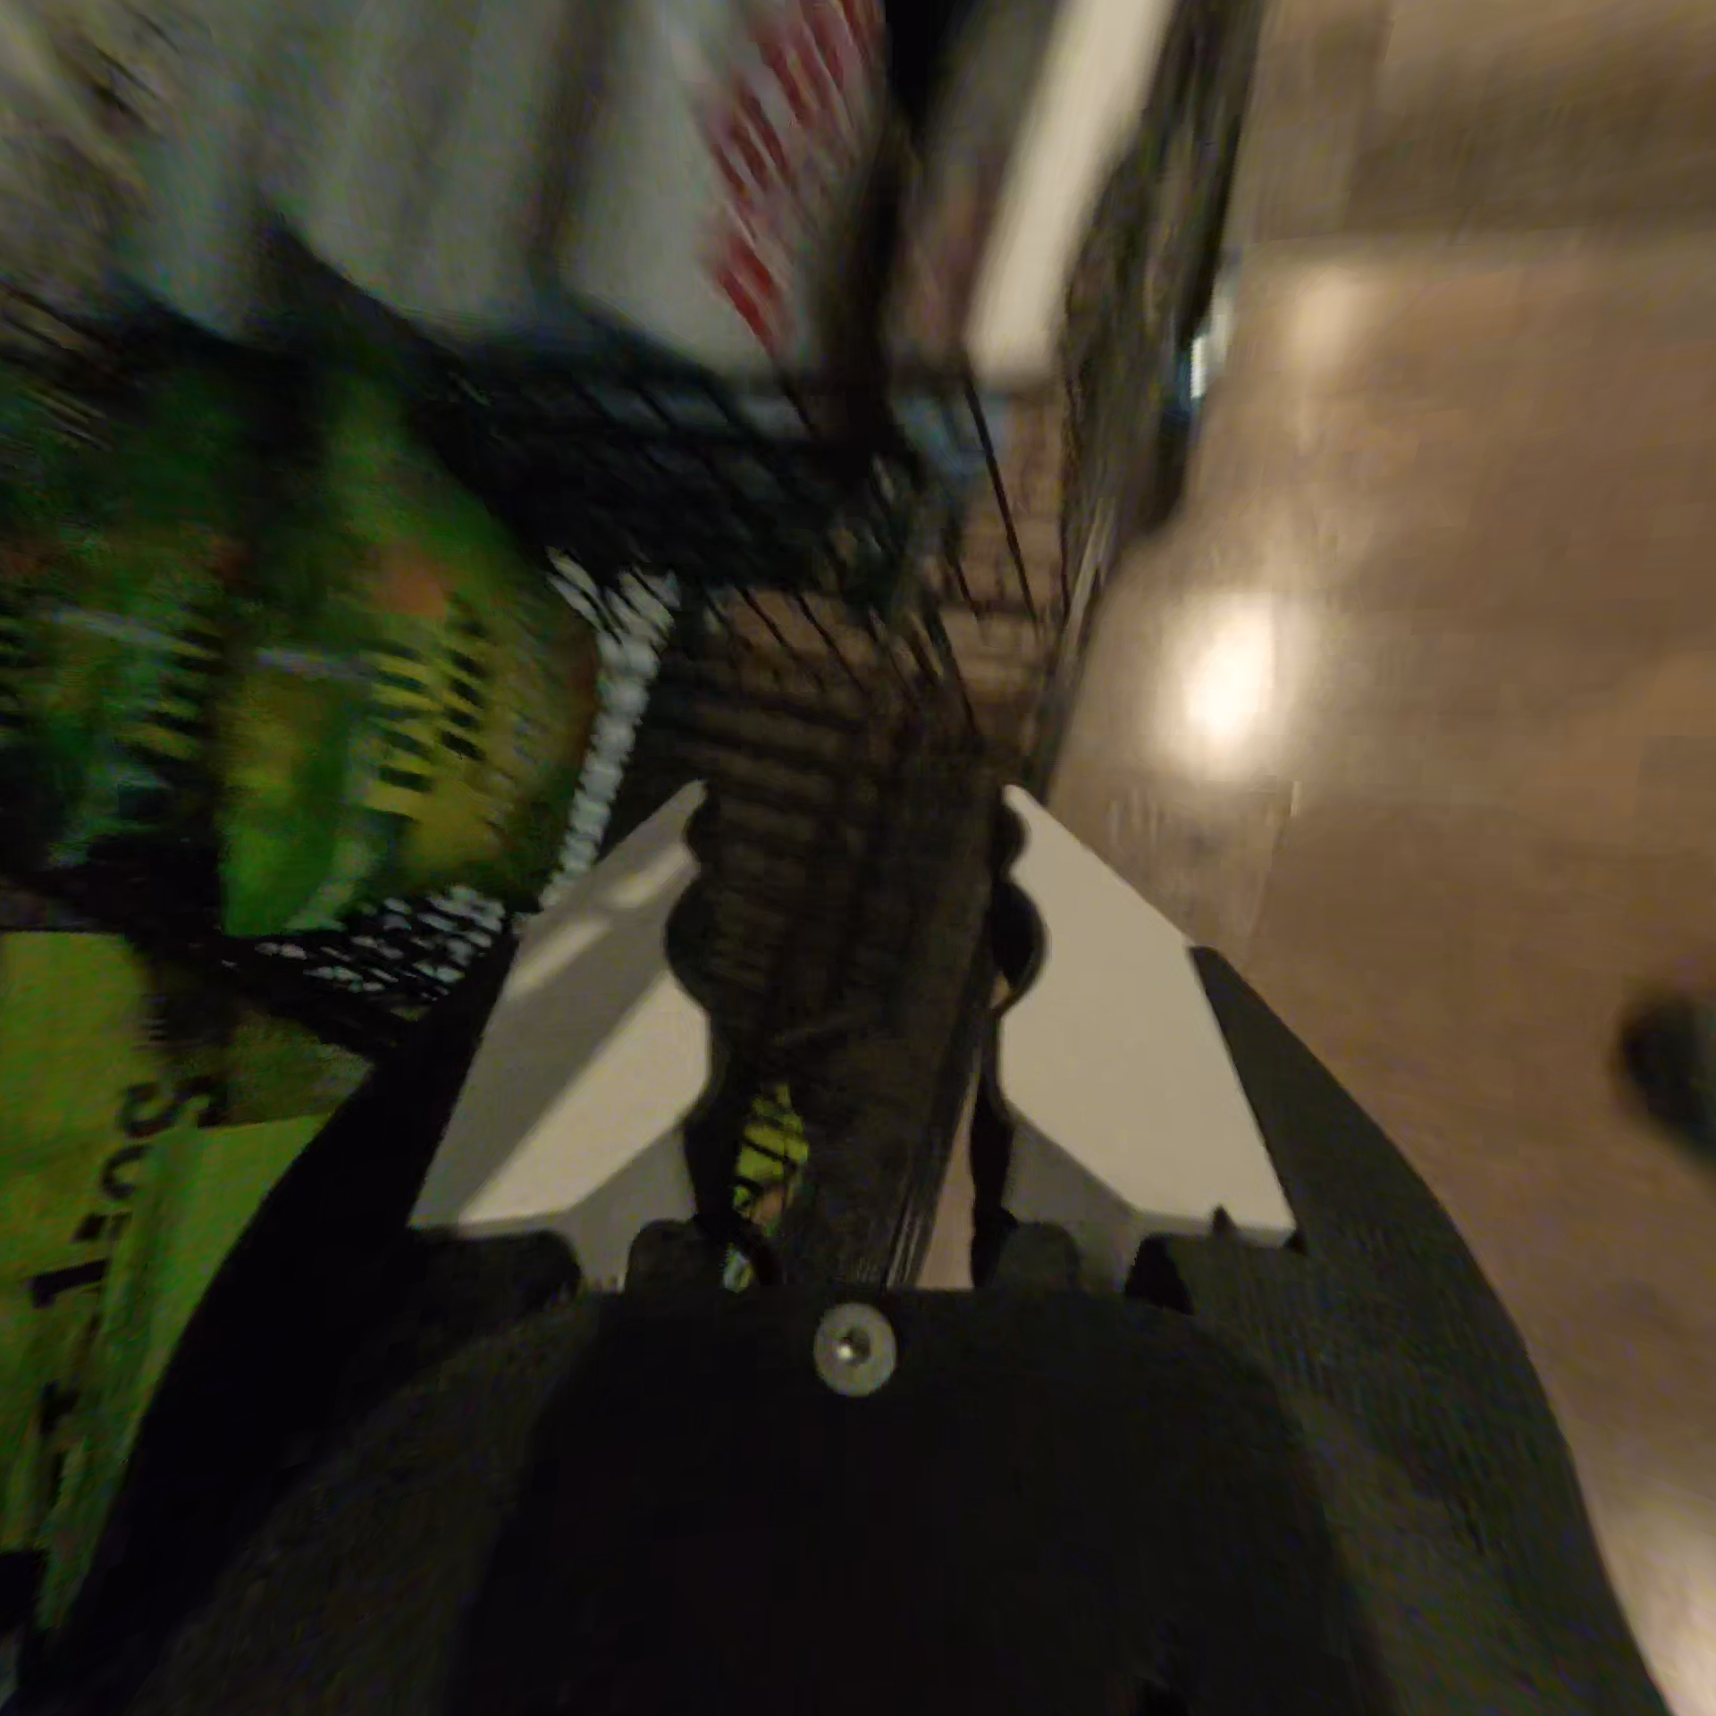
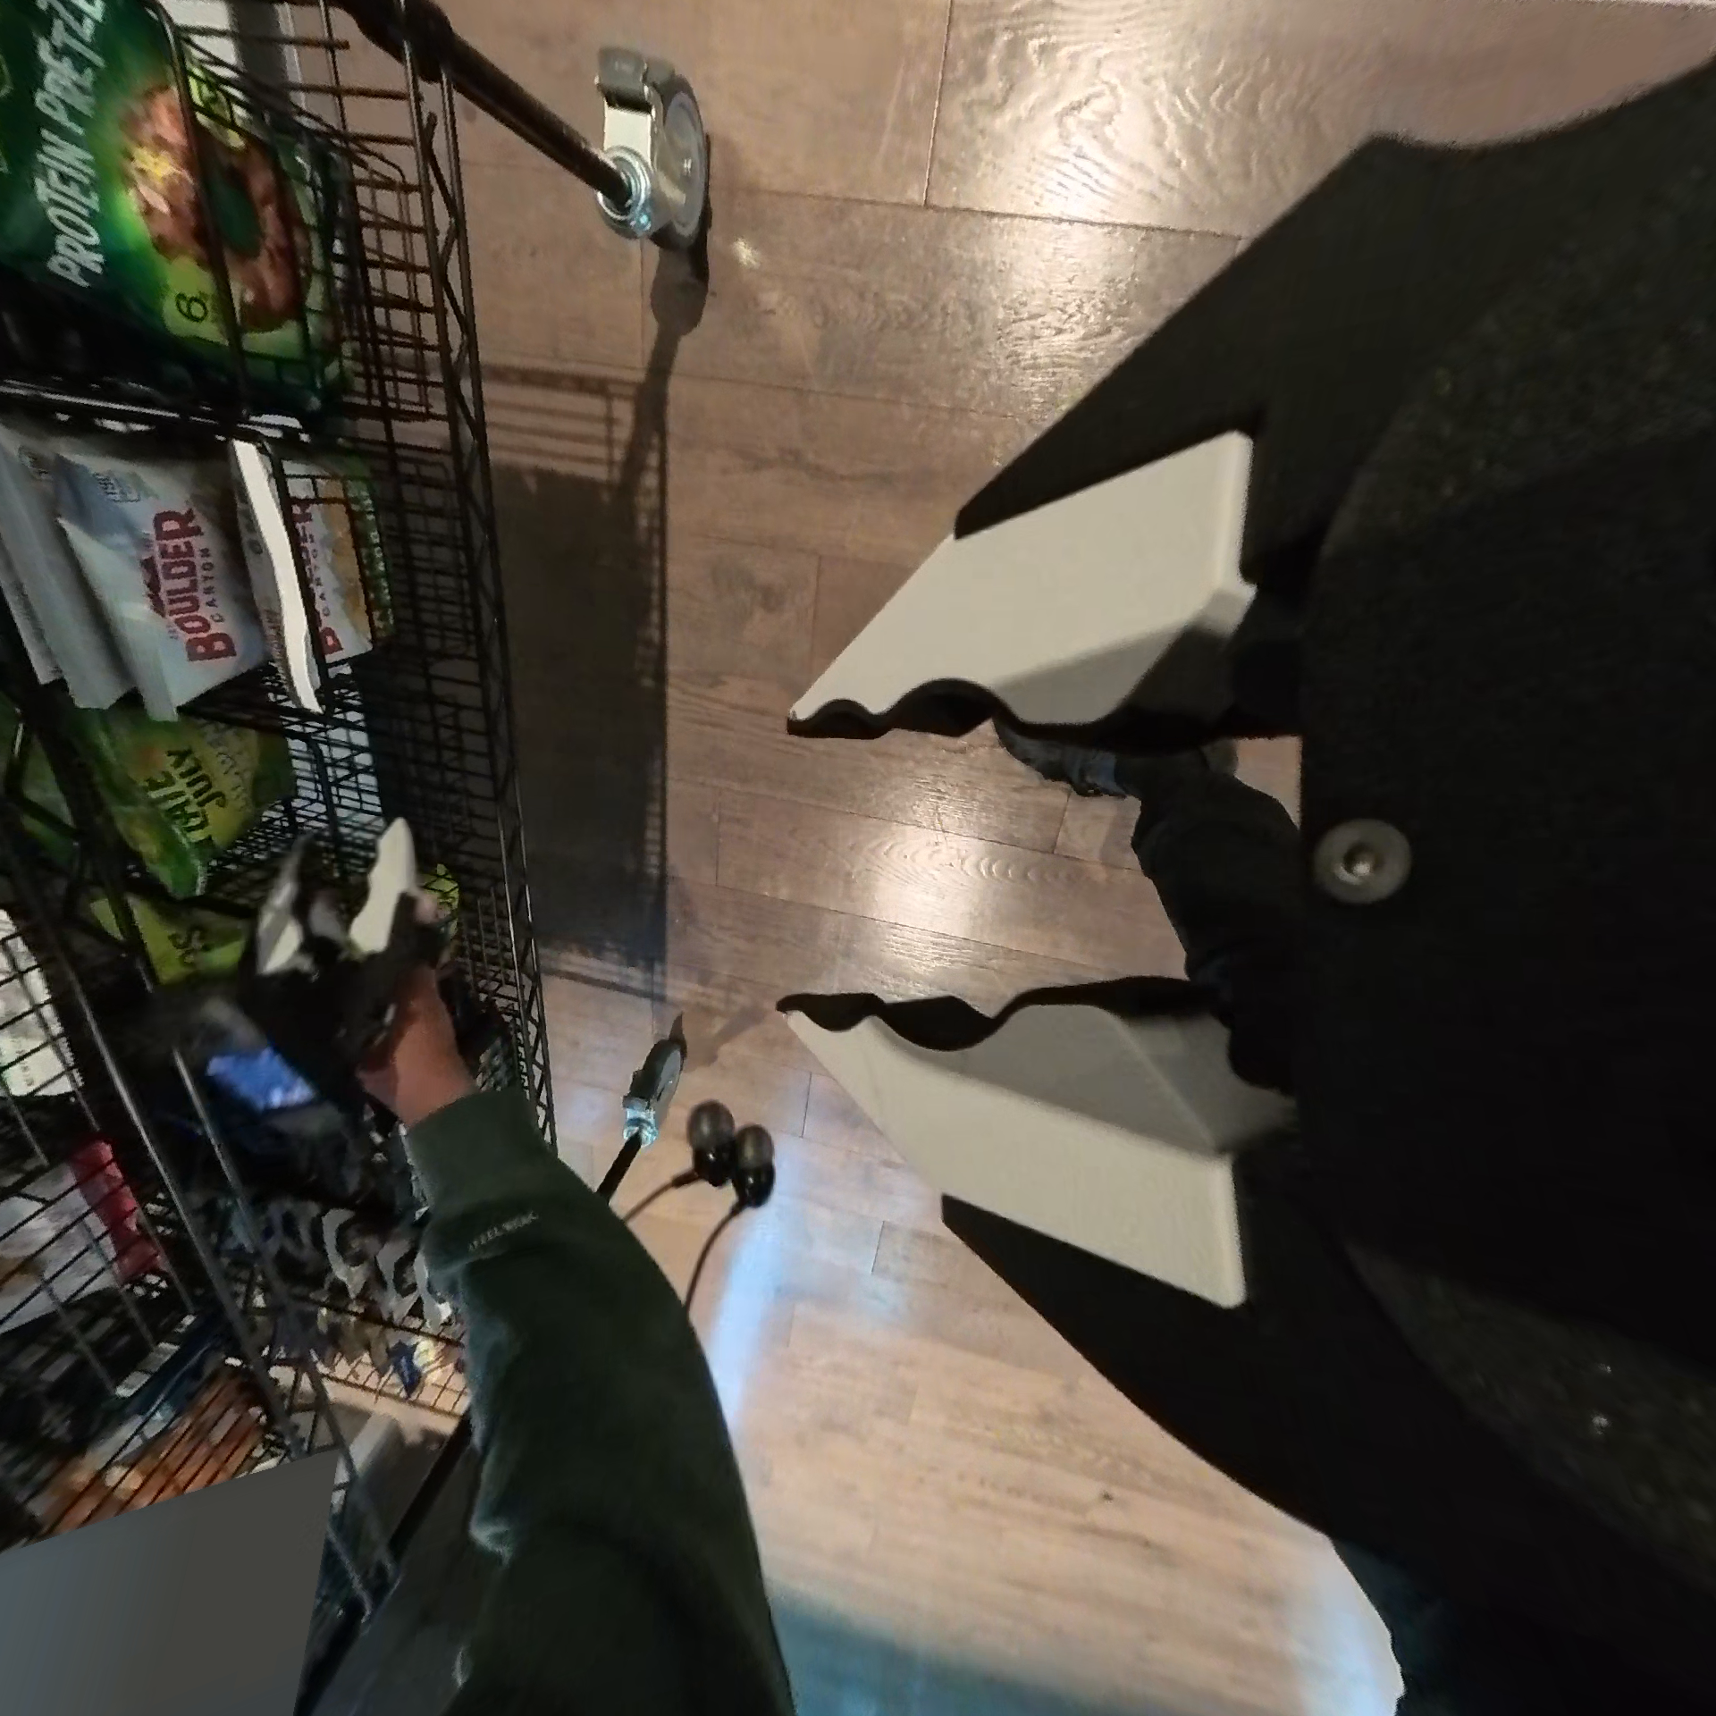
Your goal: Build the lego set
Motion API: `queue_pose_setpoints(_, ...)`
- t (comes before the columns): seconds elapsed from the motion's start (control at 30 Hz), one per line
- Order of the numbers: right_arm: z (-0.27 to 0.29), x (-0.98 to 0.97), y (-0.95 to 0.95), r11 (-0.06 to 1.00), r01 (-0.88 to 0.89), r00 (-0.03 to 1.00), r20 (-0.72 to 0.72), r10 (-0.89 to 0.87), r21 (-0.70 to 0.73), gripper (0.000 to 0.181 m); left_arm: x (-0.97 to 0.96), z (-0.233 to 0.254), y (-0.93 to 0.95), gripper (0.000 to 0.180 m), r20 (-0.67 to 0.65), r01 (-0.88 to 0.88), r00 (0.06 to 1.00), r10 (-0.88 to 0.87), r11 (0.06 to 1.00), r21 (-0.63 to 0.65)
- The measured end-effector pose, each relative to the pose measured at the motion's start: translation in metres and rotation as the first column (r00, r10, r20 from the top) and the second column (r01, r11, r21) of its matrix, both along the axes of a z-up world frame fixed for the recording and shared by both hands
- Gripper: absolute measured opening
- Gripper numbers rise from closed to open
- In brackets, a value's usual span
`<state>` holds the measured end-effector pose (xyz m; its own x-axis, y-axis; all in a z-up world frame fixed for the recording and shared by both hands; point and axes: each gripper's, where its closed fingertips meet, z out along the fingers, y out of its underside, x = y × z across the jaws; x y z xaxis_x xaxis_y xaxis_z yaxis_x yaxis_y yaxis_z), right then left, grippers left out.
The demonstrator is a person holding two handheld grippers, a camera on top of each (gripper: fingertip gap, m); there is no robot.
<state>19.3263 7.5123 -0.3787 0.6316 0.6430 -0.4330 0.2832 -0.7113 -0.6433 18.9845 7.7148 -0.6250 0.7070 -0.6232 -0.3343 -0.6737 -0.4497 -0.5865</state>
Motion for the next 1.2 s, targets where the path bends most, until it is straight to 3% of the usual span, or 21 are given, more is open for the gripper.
queue_pose_setpoints(0.03, -0.001, 0.000, 0.000, 1.000, -0.002, 1.000, -0.003, 0.002, -0.002, 0.054, -0.005, -0.007, 0.001, 0.053, -0.084, 0.007, 0.996, -0.008, 1.000, -0.003)
queue_pose_setpoints(0.07, -0.001, -0.001, -0.001, 1.000, -0.005, 1.000, -0.007, 0.005, -0.002, 0.054, -0.009, -0.006, 0.006, 0.036, -0.150, 0.020, 0.988, -0.016, 0.999, 0.025)
queue_pose_setpoints(0.1, 0.000, -0.001, -0.002, 1.000, -0.007, 1.000, -0.010, 0.007, -0.001, 0.053, -0.008, -0.003, 0.008, 0.007, -0.167, 0.036, 0.985, -0.029, 0.999, 0.039)
queue_pose_setpoints(0.13, 0.001, -0.001, -0.003, 1.000, -0.011, 1.000, -0.010, 0.011, 0.002, 0.053, -0.004, -0.003, 0.007, 0.001, -0.146, 0.053, 0.988, -0.050, 0.998, 0.019)
queue_pose_setpoints(0.53, 0.017, 0.022, -0.008, 1.000, 0.004, 1.000, -0.020, -0.004, 0.008, 0.052, 0.051, 0.004, -0.078, 0.000, -0.089, 0.165, 0.981, -0.174, 0.981, -0.105)
queue_pose_setpoints(0.87, 0.019, 0.023, -0.012, 1.000, 0.003, 0.999, -0.040, -0.003, 0.006, 0.050, 0.074, 0.004, -0.110, 0.000, -0.001, 0.108, 0.994, -0.109, 0.990, -0.095)
queue_pose_setpoints(0.93, 0.019, 0.023, -0.011, 1.000, 0.003, 0.999, -0.041, -0.002, 0.011, 0.050, 0.076, 0.013, -0.111, 0.004, 0.047, 0.098, 0.994, -0.095, 0.993, -0.065)
queue_pose_setpoints(1.07, 0.021, 0.023, -0.011, 1.000, 0.011, 0.999, -0.050, -0.010, 0.012, 0.050, 0.066, 0.072, -0.093, 0.037, 0.294, -0.051, 0.956, 0.013, 0.991, 0.121)
queue_pose_setpoints(1.13, 0.021, 0.021, -0.013, 1.000, 0.010, 0.998, -0.055, -0.009, 0.009, 0.050, 0.036, 0.088, -0.076, 0.054, 0.249, -0.171, 0.962, 0.116, 0.962, 0.215)
queue_pose_setpoints(1.2, 0.020, 0.017, -0.015, 1.000, 0.005, 0.998, -0.060, -0.005, 0.007, 0.049, 0.010, 0.079, -0.061, 0.063, 0.105, -0.203, 0.978, 0.183, 0.951, 0.233)
